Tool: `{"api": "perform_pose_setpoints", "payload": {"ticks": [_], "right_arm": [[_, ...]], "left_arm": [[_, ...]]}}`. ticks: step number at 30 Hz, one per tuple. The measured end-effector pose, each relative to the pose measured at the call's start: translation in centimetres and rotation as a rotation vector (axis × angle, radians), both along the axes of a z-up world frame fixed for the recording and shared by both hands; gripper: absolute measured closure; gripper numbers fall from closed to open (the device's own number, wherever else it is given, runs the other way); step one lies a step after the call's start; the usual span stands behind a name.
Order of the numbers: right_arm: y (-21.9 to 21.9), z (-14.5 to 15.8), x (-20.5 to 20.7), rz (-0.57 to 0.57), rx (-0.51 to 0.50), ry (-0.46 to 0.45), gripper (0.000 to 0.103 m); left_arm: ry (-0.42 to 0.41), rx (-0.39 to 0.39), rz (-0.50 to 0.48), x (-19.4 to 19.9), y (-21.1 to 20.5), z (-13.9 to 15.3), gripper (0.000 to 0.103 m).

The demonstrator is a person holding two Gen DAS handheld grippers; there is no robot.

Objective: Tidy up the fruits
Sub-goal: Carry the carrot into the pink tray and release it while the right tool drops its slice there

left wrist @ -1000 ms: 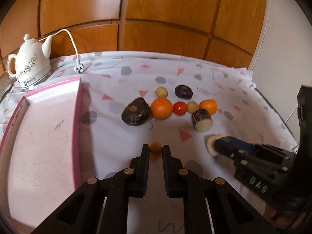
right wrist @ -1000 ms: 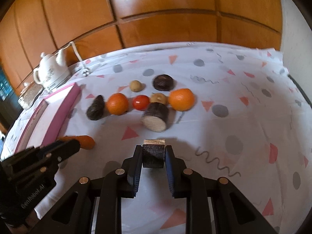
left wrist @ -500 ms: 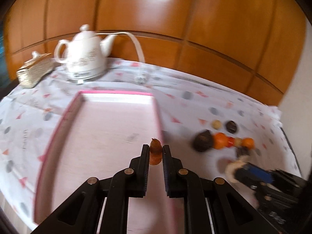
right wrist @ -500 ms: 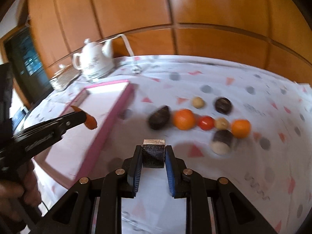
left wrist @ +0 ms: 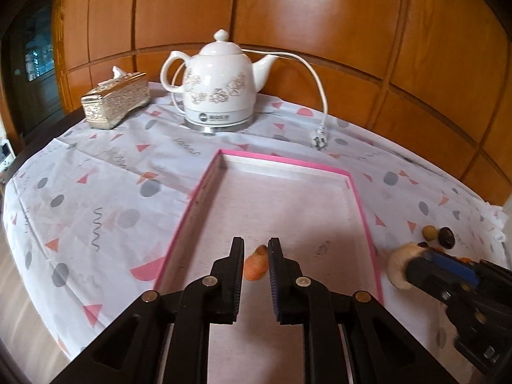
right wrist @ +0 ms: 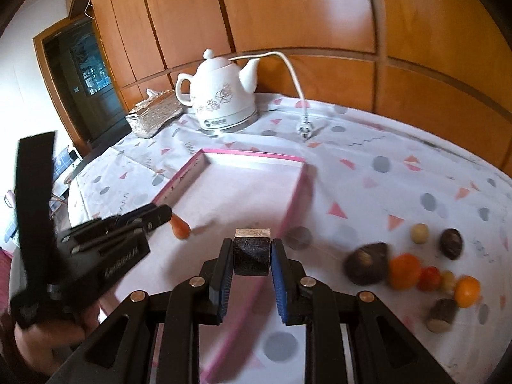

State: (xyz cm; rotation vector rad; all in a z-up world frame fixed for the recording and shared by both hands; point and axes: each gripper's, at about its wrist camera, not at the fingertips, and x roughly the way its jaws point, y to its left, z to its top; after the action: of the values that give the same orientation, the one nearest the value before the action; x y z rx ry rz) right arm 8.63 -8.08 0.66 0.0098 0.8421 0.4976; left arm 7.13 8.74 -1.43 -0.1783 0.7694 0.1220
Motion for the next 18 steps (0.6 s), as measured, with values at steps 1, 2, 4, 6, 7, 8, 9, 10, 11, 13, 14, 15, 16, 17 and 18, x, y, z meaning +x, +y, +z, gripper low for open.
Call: {"api": "perform_pose_setpoints", "payload": {"ticks": [1, 2, 4, 6, 7, 8, 9, 10, 11, 13, 14, 15, 16, 17, 18], "right_arm": [[0.4, -0.1, 0.4, -0.003, 0.004, 0.007, 0.080], [0.9, -0.2, 0.7, -0.003, 0.007, 0.011, 0.080], [1.5, -0.3, 1.3, 0.000, 0.020, 0.027, 0.080], [2.0, -0.4, 2.0, -0.010, 0.023, 0.041, 0.079], [2.2, -0.4, 2.1, -0.019, 0.021, 0.037, 0.076], [2.2, -0.4, 2.1, -0.025, 0.021, 0.031, 0.075], [2.3, -0.4, 2.1, -0.027, 0.027, 0.031, 0.074], [2.3, -0.4, 2.1, -0.030, 0.031, 0.033, 0.074], [2.2, -0.4, 2.0, -0.035, 0.029, 0.030, 0.074], [2.1, -0.5, 1.6, -0.050, 0.016, 0.014, 0.074], [1.9, -0.5, 1.4, -0.062, 0.012, 0.007, 0.073], [1.6, -0.6, 1.1, -0.072, 0.012, 0.003, 0.072], [1.4, -0.6, 0.8, -0.083, 0.009, -0.004, 0.071], [1.0, -0.6, 0.5, -0.101, -0.001, -0.018, 0.071], [0.6, -0.5, 0.1, -0.119, -0.010, -0.032, 0.071]], "left_arm": [[0.001, -0.003, 0.007, -0.1, 0.2, 0.0, 0.079], [0.004, -0.011, 0.015, -0.1, 0.5, 0.0, 0.073], [0.009, -0.024, 0.034, -0.3, 1.0, -0.2, 0.066], [0.007, -0.028, 0.044, -0.5, 1.3, -0.2, 0.063], [0.007, -0.025, 0.049, -0.7, 1.5, -0.2, 0.060], [0.007, -0.024, 0.052, -0.8, 1.5, -0.2, 0.059], [0.004, -0.023, 0.057, -1.0, 1.6, -0.2, 0.059], [0.001, -0.018, 0.063, -1.1, 1.7, -0.1, 0.058], [-0.003, -0.015, 0.069, -1.3, 1.8, -0.1, 0.055], [-0.010, -0.014, 0.079, -1.6, 1.8, 0.0, 0.048], [-0.016, -0.016, 0.084, -1.7, 1.9, 0.1, 0.046], [-0.027, -0.018, 0.087, -2.0, 1.9, 0.2, 0.045], [-0.034, -0.016, 0.089, -2.2, 1.8, 0.3, 0.041], [-0.041, -0.005, 0.089, -2.3, 1.7, 0.5, 0.036], [-0.047, 0.001, 0.084, -2.5, 1.5, 0.6, 0.035]]}}
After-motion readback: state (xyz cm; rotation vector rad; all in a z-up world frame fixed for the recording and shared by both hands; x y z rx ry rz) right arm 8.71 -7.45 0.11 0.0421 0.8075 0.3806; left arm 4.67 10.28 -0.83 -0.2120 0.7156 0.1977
